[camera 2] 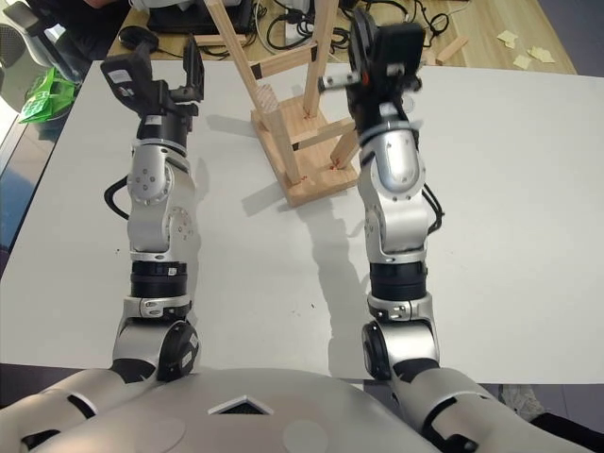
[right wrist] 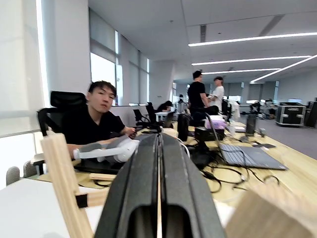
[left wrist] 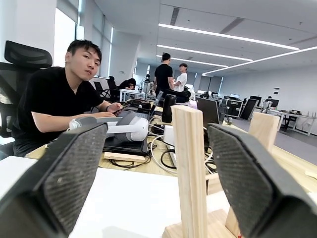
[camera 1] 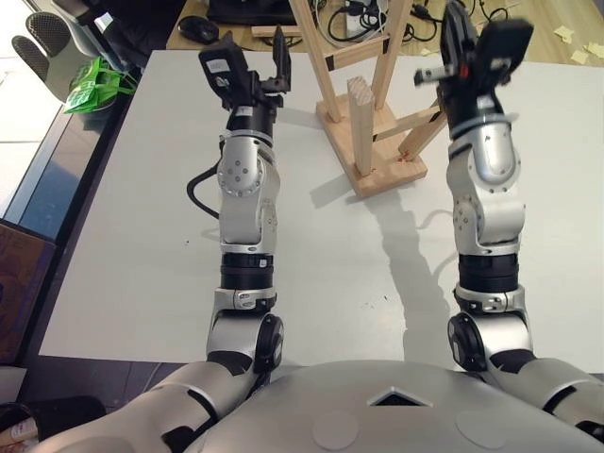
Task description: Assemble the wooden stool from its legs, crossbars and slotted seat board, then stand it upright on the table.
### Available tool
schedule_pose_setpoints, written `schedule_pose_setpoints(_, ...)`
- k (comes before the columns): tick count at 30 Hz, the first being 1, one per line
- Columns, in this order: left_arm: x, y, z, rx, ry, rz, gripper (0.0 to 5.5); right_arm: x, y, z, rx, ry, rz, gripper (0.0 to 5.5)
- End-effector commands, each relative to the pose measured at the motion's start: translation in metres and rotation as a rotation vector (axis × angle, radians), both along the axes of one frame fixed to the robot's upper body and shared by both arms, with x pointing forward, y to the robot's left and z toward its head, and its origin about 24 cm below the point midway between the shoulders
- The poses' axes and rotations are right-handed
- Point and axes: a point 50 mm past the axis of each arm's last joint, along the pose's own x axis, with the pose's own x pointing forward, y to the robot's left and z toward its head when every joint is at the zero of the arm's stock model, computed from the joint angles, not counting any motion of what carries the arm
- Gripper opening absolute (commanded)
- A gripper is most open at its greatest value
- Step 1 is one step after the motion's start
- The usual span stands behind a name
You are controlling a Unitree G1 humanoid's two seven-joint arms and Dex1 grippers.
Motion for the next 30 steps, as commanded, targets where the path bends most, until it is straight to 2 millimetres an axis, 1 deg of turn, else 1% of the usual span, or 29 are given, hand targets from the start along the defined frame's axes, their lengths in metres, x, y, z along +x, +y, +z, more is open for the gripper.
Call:
schedule_pose_setpoints(1,-0.003,-0.004,-0.004,0.013,-0.011,-0.028,3.75,0.004,-0.003,-0.009,0.018,0.02,-0.035,0.03)
schedule_pose_setpoints(5,-0.002,-0.003,-0.006,0.021,0.001,-0.02,3.75,0.003,0.003,-0.009,0.002,0.01,0.001,0.03)
schedule_pose_setpoints(19,0.0,-0.006,-0.004,0.024,0.001,-0.044,3.75,0.004,0.007,-0.008,-0.017,0.004,0.028,0.03)
schedule_pose_setpoints(30,-0.001,-0.005,0.0,0.013,-0.019,-0.04,3.75,0.006,0.005,-0.007,-0.004,0.011,0.016,0.03)
